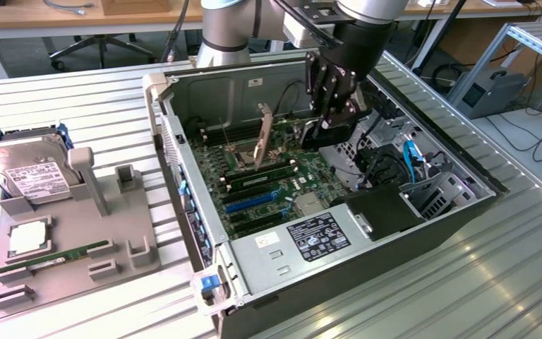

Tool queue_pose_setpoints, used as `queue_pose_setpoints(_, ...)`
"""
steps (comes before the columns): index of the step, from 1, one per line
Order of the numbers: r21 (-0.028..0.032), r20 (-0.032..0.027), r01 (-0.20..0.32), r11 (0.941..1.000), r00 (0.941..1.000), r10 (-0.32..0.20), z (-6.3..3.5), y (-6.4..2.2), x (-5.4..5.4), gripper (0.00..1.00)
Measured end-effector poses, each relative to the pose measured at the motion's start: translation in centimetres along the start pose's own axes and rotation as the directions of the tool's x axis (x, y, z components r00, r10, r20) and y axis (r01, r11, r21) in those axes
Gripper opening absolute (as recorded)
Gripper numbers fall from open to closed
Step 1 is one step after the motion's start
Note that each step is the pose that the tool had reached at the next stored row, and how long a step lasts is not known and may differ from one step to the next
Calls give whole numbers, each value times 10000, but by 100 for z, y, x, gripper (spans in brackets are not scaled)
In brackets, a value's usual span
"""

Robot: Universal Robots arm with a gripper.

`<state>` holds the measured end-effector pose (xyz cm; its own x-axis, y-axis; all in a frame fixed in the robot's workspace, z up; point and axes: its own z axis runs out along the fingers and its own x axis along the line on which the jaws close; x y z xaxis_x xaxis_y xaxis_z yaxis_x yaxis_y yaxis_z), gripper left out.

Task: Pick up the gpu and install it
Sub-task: 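Insert the gpu into the slot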

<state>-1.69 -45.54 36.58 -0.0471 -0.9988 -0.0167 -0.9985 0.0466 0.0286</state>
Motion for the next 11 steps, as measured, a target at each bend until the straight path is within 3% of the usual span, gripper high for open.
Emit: queue_pose_setpoints(11,0,1,-1,10000,10000,1,16,12,2,27)
